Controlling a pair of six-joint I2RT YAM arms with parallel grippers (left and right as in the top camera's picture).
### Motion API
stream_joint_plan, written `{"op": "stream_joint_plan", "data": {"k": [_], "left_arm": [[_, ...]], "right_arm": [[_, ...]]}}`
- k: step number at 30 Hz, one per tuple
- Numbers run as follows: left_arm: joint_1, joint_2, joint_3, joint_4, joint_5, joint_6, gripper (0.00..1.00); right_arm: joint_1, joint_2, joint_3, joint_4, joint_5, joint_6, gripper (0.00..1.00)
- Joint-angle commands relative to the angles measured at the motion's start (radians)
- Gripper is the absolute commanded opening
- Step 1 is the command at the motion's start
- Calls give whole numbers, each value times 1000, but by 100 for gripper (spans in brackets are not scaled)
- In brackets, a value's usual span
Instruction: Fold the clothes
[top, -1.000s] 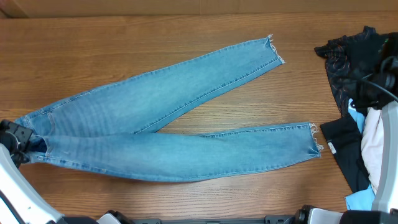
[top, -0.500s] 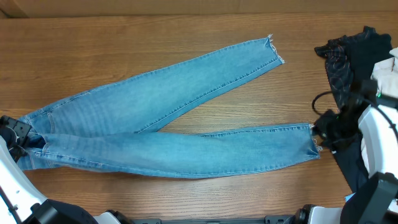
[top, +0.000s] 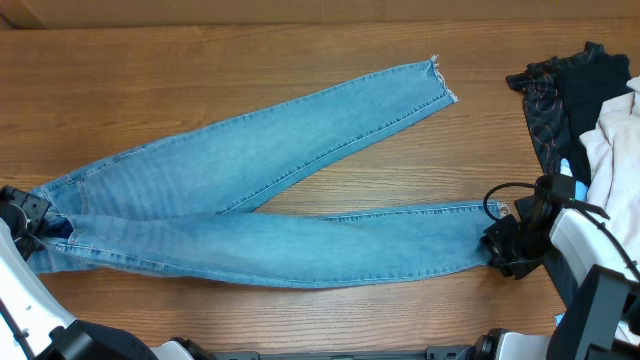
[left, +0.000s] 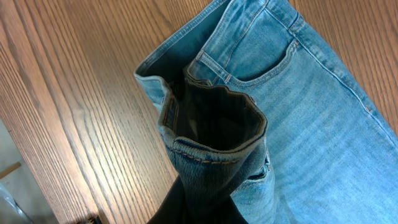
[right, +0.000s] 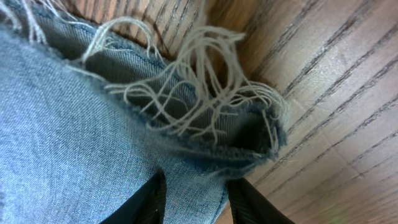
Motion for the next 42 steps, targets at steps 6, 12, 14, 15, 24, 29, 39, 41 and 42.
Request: {"op": "stream_joint_plan", "data": {"k": [6,12,14,15,24,29,39,41,42], "left_arm": [[-6,4,22,4,-16,-3,4],[-6,4,22,5,-16,-3,4],[-6,4,22,5,-16,-3,4],[-6,4,22,4,-16,-3,4],[-6,4,22,3,-16,-3,4],[-6,4,22,-2,-16,-3,4],[-6,4,22,-2,-16,-3,4],[-6,4,22,-3,-16,-3,4],[-6,4,22,-3,-16,-3,4]], "right_arm": [[-1,13,-79,48,32,37,37],[-1,13,-39,-37,-36,28,39],[-1,13,-8,-93,-34,24,42],[-1,13,0,-110,-35,25,43],[-1,13,34,-130,7,26,43],[-1,13,32,-79,63,30,43],[-1,13,-80,39,60,37,31],[-1,13,-76,58,59,36,18],[-1,13,-70,64,58,36,10]]}}
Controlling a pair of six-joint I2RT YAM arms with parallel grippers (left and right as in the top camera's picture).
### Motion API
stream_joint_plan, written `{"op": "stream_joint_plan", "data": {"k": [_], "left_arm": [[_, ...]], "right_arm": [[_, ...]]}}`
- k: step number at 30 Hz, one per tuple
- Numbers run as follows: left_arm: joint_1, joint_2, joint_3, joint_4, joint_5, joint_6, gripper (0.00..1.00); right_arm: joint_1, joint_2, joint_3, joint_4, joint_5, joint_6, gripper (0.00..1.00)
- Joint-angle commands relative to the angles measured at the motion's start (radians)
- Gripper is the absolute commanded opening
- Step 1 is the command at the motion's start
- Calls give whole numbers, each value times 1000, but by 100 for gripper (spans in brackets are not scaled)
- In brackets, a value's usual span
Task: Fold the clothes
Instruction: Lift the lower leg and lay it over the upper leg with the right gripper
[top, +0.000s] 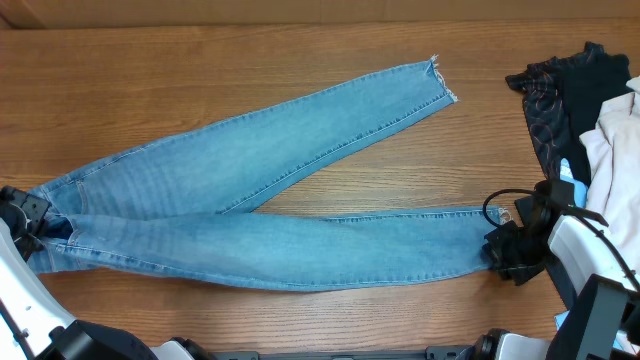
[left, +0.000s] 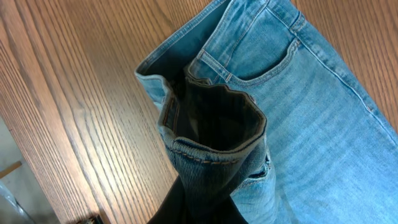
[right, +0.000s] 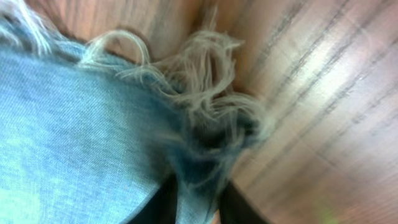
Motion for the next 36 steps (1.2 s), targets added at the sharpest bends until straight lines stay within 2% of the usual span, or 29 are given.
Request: {"op": "stream_joint_plan", "data": {"k": [1,5,8,11,12,15,20,25,30,36], "left_arm": [[-6,3,22,1,-16,-3,4],[-6,3,22,2,-19,3,4],[-6,3,22,0,-42,27,4],[-5,3,23,-16,-54,26,4],[-6,3,23,-18,-54,26,4],[-6,3,23,-14,-53,26,4],[-6,3,22,-8,-53,13,4],[-7,3,22,8,-35,11,4],[-7,3,22,38,-12,11,4],[-8,29,15,91,-12,11,4]], "right_arm": [[-1,42,-29,61,11,-1,5],[-1,35,53,32,11,-9,4],[-1,14,186,-58,13,-43,4],[-1,4,391,-182,28,-61,4],[-1,4,526,-244,27,-89,4],[0,13,767,-354,27,-115,4],[19,72,1017,-490,28,-167,4],[72,189,1162,-531,29,-195,4],[171,389,1341,-543,91,-244,4],[229,531,1428,-502,114,-291,4]]}}
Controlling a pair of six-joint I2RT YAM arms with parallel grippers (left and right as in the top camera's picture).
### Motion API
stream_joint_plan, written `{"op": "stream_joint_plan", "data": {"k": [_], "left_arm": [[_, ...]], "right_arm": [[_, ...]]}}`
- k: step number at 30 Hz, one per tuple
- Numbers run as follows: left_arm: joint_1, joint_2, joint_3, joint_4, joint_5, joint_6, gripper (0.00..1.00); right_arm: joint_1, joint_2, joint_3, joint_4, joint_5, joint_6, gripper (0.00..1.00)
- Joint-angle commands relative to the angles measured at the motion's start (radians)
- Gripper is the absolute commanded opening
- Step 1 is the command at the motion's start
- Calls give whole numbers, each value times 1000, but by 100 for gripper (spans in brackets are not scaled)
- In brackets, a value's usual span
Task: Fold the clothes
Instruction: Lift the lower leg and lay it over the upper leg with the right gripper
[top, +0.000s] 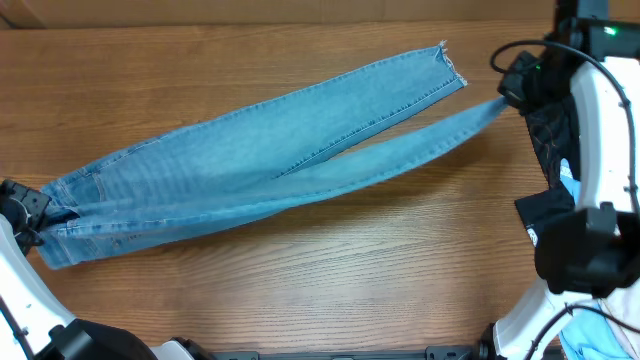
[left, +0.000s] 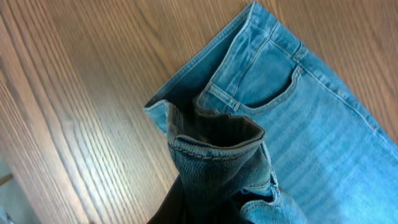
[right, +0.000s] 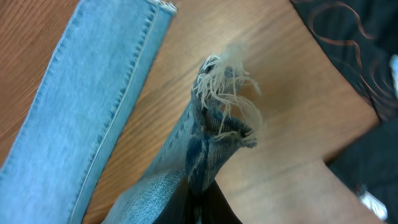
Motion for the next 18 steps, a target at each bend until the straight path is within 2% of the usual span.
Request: {"op": "stream_joint_plan", "data": {"k": [1,12,18], "left_arm": [[3,28,13,50,-21,7,4],[-2,169,9,169,-66,8,4],[-4,245,9,236,-13,8,4]], "right_arm": [[23,52,64,50,61,-50,4],[57,123,63,236,98,-62,4],[61,148,62,256,98,-43,4]]}}
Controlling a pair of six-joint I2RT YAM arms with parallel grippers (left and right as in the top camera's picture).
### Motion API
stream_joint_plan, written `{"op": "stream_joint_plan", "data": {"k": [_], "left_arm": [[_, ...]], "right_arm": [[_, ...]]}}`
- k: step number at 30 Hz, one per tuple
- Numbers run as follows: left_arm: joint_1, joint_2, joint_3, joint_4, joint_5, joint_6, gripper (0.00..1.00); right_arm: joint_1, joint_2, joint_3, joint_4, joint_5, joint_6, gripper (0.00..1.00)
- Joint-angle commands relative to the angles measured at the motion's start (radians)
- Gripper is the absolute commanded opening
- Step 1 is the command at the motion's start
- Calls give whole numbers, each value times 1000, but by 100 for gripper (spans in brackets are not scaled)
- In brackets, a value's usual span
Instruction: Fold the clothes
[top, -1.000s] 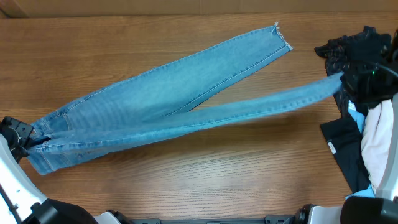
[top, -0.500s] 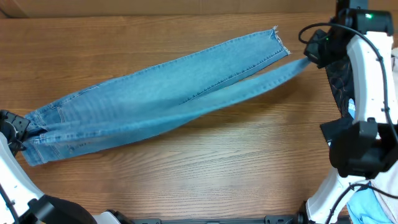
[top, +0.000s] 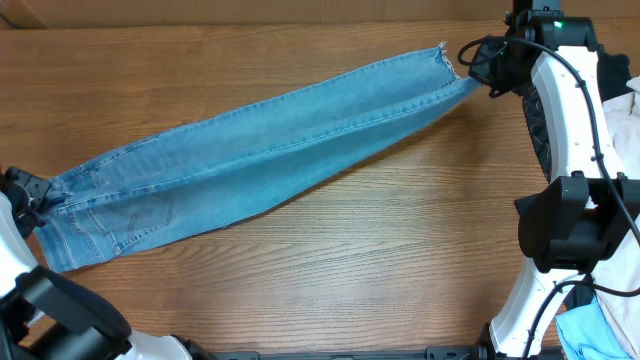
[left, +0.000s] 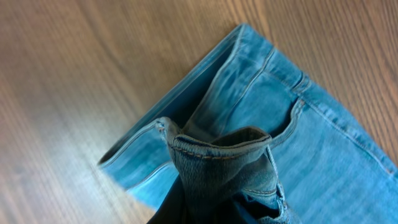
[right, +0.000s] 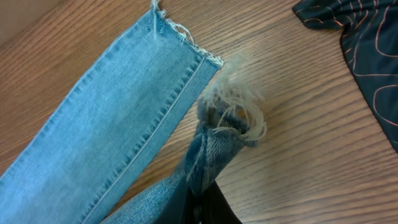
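Light blue jeans (top: 260, 150) stretch diagonally across the wooden table, waist at the lower left, cuffs at the upper right. My left gripper (top: 22, 195) is shut on the waistband (left: 217, 158), bunched and lifted off the wood. My right gripper (top: 487, 78) is shut on the frayed cuff (right: 227, 121) of one leg, held just right of the other leg's frayed cuff (right: 180, 37), which lies flat on the table. The carried leg now lies almost along the flat one.
A black patterned garment (right: 367, 43) lies at the table's right edge, with a pile of white and black clothes (top: 615, 95) beside it. Bare wood table (top: 380, 260) fills the front half.
My right gripper has carried its cuff a little left and down toward the flat leg's cuff, closing the gap between the legs. My left gripper has lifted the waistband slightly.
The jeans lay spread in a V, my right gripper open round the near leg's frayed cuff and my left shut on the waistband. Then the right gripper was shut on that cuff. Then the cuff was held high at the far right, and now beside the other cuff.
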Motion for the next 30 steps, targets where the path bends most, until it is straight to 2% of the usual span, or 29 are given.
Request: {"op": "stream_joint_plan", "data": {"k": [1,14,30], "left_arm": [[6,45,9,33,-24,8,4],[-8,64,9,163,-8,-18,4],[-40,64,9,192,-77,-53,4]], "right_arm": [[-13,31,39,24,62,9,4],[8,145,39,137,46,13,4],[40,201,39,337,40,40,4]]}}
